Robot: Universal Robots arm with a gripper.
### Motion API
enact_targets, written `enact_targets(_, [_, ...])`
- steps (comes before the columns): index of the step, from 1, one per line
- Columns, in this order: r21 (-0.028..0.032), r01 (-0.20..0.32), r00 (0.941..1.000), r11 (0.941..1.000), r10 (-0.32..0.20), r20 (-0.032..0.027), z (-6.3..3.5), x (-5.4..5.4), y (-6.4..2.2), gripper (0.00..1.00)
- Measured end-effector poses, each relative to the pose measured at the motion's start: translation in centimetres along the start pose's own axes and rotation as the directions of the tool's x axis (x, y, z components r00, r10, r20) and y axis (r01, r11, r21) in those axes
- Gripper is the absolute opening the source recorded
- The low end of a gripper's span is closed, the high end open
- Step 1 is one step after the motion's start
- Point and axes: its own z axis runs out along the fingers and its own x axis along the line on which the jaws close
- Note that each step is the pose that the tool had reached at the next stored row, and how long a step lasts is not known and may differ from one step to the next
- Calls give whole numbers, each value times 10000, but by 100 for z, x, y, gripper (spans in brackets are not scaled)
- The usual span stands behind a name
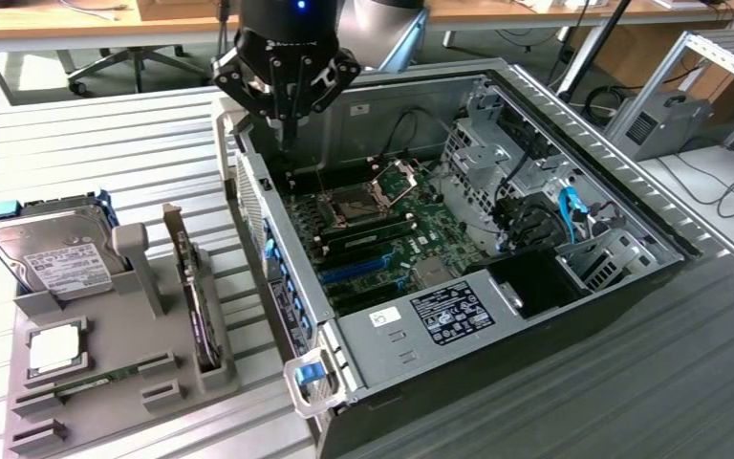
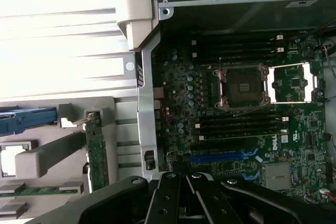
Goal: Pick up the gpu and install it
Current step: 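Reach for the gpu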
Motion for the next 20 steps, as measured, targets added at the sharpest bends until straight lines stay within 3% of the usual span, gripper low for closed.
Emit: enact_targets(20, [0, -1, 10000, 10000, 1, 1, -2, 69, -5, 11])
